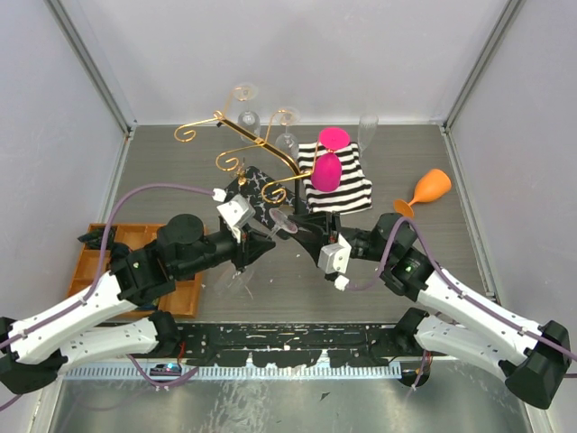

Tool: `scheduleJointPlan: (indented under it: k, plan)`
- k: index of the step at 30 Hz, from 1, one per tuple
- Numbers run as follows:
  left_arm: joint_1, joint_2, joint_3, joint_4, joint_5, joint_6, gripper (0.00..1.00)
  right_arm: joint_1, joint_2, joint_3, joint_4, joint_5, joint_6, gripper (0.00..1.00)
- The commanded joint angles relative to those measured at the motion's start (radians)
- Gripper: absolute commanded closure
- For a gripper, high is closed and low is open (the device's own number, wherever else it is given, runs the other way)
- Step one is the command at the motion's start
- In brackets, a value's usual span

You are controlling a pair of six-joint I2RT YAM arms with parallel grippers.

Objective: Place the wine glass upside down on the wine glass rack
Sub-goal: Turn the wine glass upside down at the wine rack.

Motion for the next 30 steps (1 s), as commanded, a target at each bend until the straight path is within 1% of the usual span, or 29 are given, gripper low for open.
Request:
scheduleJointPlan:
  k: [1, 10, 15, 20, 24, 27, 30]
  plan:
    - [0.002, -0.029, -0.049, 0.091, -0.031, -0.006, 1.00, 0.005, 0.011, 0.078, 0.020, 0.025, 0.006, 0.62]
    - [0.003, -0.086, -0.120, 0.101, -0.109, 0.002, 1.00, 0.005, 0.002, 0.109, -0.003, 0.061, 0.005, 0.57]
    - [0.002, -0.182, -0.195, 0.134, -0.216, 0.003, 1.00, 0.005, -0.047, 0.067, -0.018, 0.094, 0.035, 0.57]
    - [0.003, -0.306, -0.316, 0.248, -0.402, 0.022, 1.00, 0.005, -0.132, 0.004, -0.060, 0.091, 0.110, 0.57]
    - [0.003, -0.365, -0.407, 0.393, -0.479, 0.090, 1.00, 0.005, -0.234, -0.076, -0.064, 0.077, 0.206, 0.57]
    - [0.003, -0.368, -0.429, 0.449, -0.534, 0.161, 1.00, 0.005, -0.305, -0.129, -0.070, 0.103, 0.251, 0.57]
    - [0.006, -0.372, -0.446, 0.513, -0.565, 0.241, 1.00, 0.004, -0.356, -0.156, -0.112, 0.128, 0.262, 0.57]
